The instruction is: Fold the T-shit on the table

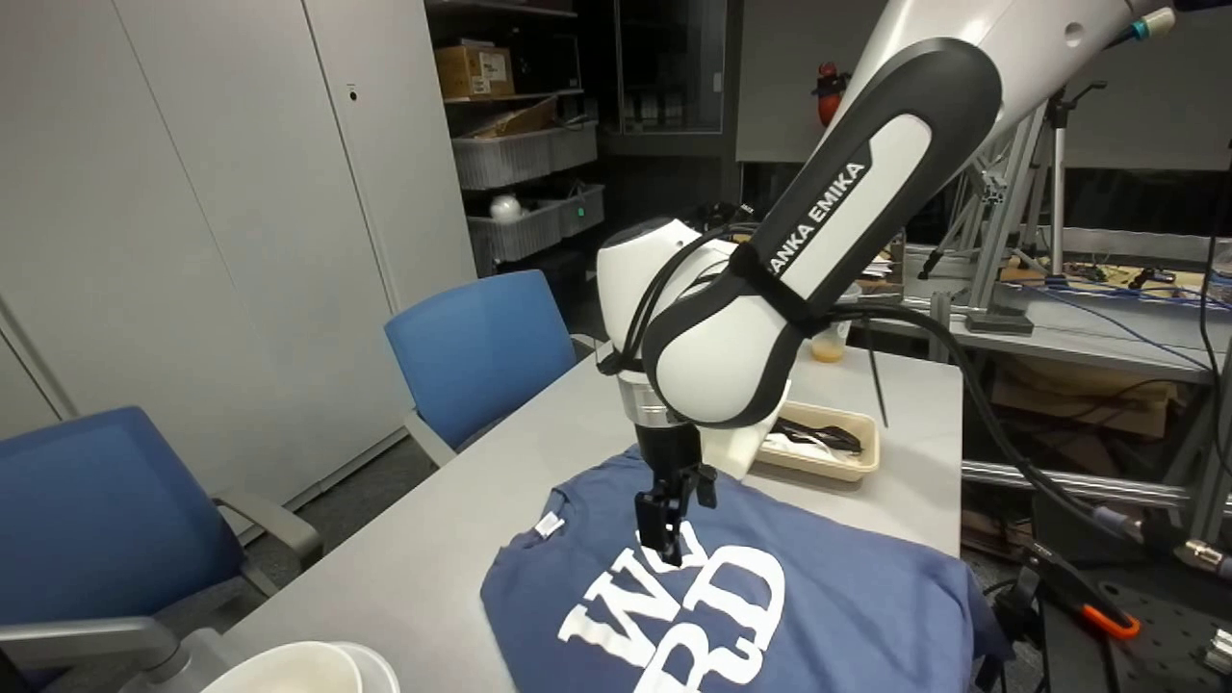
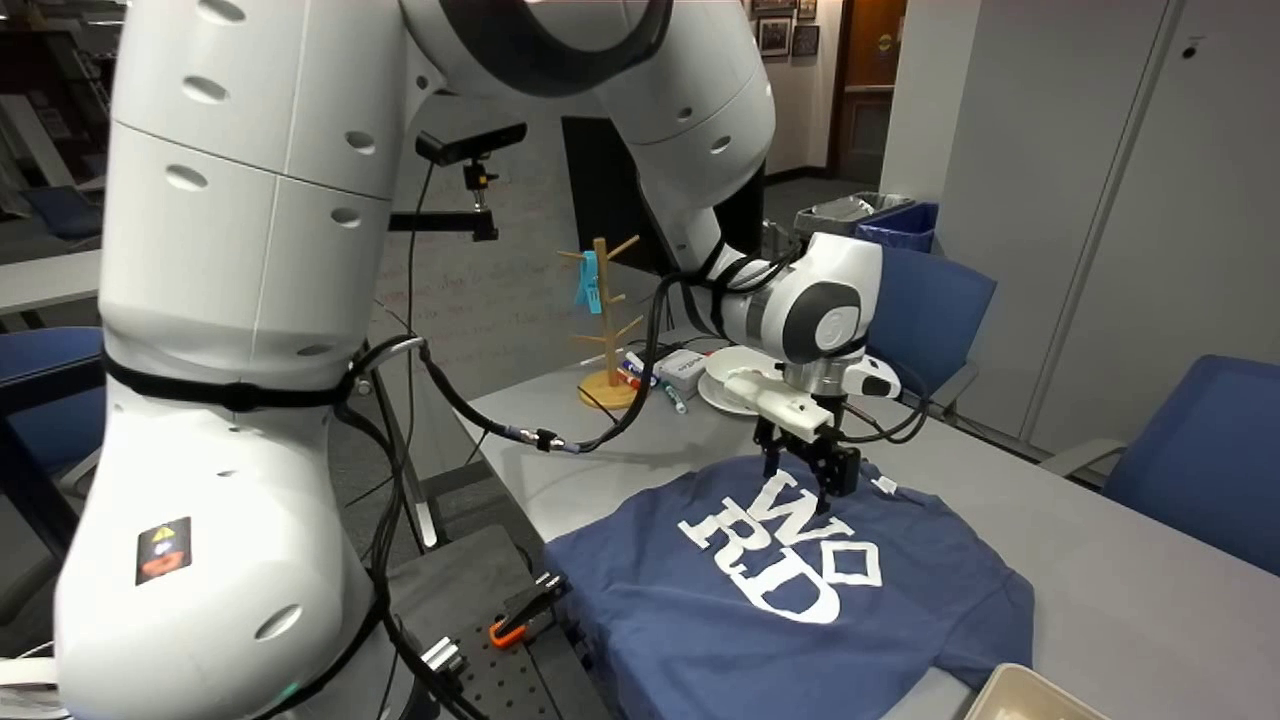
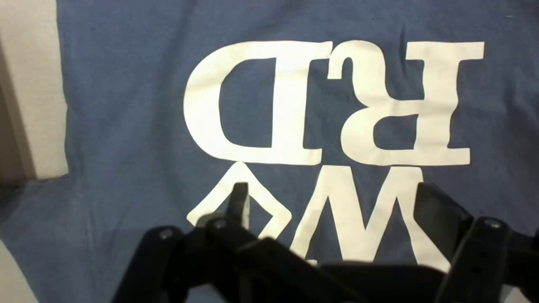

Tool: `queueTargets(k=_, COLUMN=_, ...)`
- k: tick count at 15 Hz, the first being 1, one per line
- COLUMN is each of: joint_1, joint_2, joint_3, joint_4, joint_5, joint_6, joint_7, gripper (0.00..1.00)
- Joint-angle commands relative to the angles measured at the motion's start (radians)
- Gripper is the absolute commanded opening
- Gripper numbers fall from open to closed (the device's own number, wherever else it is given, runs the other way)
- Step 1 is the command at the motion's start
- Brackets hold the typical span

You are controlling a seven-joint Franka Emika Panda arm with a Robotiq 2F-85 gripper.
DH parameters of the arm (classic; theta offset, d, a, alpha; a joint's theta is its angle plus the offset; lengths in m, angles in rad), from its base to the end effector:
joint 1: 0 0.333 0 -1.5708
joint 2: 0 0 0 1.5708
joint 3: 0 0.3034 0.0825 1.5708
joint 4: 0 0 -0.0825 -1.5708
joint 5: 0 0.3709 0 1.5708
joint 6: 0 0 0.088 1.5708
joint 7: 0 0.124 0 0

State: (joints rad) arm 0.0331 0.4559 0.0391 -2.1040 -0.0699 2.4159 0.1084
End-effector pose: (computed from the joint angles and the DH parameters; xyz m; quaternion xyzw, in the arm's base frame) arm 0.5484 0.0391 0.1694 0.9973 0.0083 -0.0701 0.0189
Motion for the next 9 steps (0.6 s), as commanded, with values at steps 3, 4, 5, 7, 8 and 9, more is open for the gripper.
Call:
queueTargets(k=3, joint_1=0.041, joint_2=0.152, joint_3=-0.036, joint_4=0.073, joint_5=-0.013, joint_6=0.079, joint_7=0.042, gripper=1.0)
queueTargets(k=4, joint_1=0.048, joint_2=0.179, joint_3=-0.042, joint_4=0.085, joint_5=-0.016, joint_6=0.1, joint_7=0.045, gripper=1.0)
queueTargets(k=5, joint_1=0.057, joint_2=0.206, joint_3=-0.05, joint_4=0.097, joint_5=-0.021, joint_6=0.122, joint_7=0.052, gripper=1.0)
queueTargets(k=7, joint_1=0.072, joint_2=0.255, joint_3=-0.063, joint_4=0.124, joint_5=-0.019, joint_6=0.155, joint_7=0.058, gripper=1.0)
queueTargets(k=8, joint_1=0.076, joint_2=0.277, joint_3=-0.068, joint_4=0.138, joint_5=-0.015, joint_6=0.166, joint_7=0.058, gripper=1.0)
queueTargets(k=9, joint_1=0.078, joint_2=0.298, joint_3=-0.07, joint_4=0.153, joint_5=-0.009, joint_6=0.175, joint_7=0.059, gripper=1.0)
